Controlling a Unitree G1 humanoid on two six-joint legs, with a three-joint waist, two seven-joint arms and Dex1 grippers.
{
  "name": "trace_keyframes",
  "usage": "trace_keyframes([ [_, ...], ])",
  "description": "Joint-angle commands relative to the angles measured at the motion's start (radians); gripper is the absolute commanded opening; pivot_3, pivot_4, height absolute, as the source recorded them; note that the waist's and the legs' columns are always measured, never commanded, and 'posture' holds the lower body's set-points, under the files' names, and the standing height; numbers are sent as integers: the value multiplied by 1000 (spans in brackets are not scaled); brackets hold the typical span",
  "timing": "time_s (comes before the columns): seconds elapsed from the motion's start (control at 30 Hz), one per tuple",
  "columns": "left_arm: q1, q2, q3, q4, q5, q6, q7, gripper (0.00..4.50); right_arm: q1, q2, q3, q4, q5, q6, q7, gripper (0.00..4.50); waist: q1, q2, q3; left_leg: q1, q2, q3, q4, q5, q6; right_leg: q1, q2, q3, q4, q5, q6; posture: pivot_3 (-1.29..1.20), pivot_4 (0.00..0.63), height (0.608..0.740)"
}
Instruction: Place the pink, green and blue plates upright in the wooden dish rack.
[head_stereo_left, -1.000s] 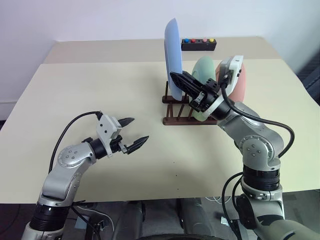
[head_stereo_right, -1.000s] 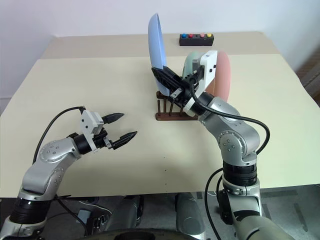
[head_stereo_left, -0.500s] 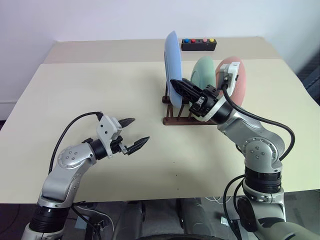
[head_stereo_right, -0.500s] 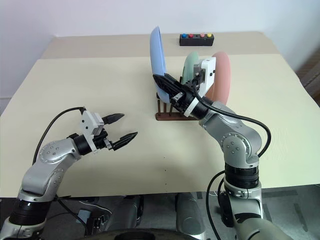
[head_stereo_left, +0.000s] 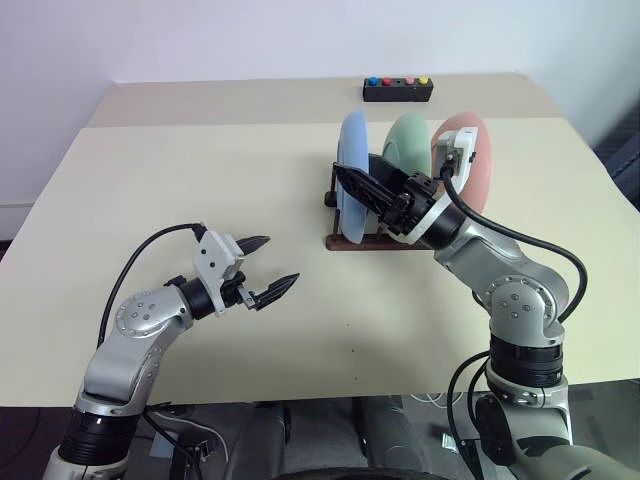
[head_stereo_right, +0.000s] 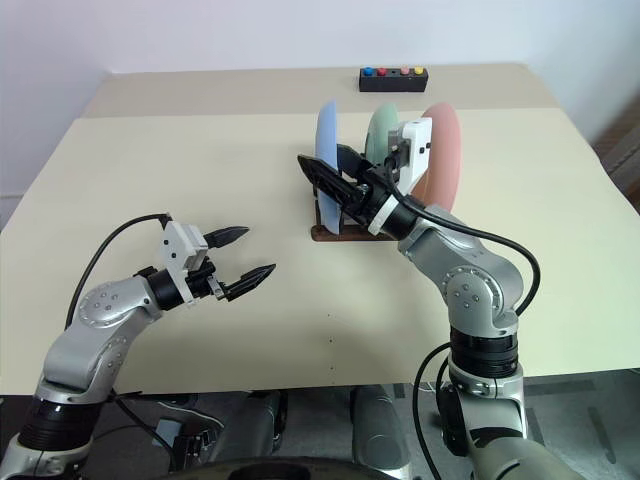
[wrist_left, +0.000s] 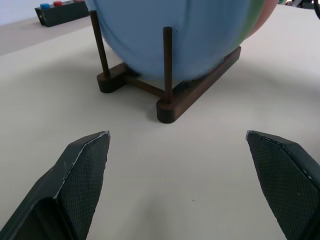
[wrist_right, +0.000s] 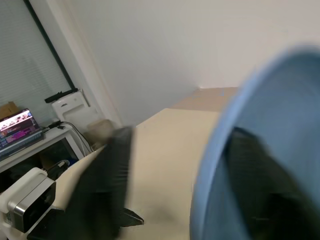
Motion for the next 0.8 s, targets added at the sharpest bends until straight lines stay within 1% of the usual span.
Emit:
trace_keyframes([
  [0.03,-12,1,4,-38,-5,-12,1,4500,-6,-6,-14,-19,13,-12,3,4488,0,0,0,0,0,0,0,0,0,0,0,0,0,0,0,0,150,740],
  [0.4,-20,-3,-2,-30,-4,-15,0,4500,-16,-36,9,-42,-61,-47,5,4488,0,0,0,0,0,0,0,0,0,0,0,0,0,0,0,0,150,740],
  [0.67,-29,-10,-6,-21,-1,-19,-4,4500,-40,-90,37,-76,-131,-77,22,4488,0,0,0,0,0,0,0,0,0,0,0,0,0,0,0,0,150,740],
  [0.8,-35,-13,-9,-14,-1,-23,-7,4500,-53,-121,34,-108,-128,-69,39,4488,0,0,0,0,0,0,0,0,0,0,0,0,0,0,0,0,150,740],
])
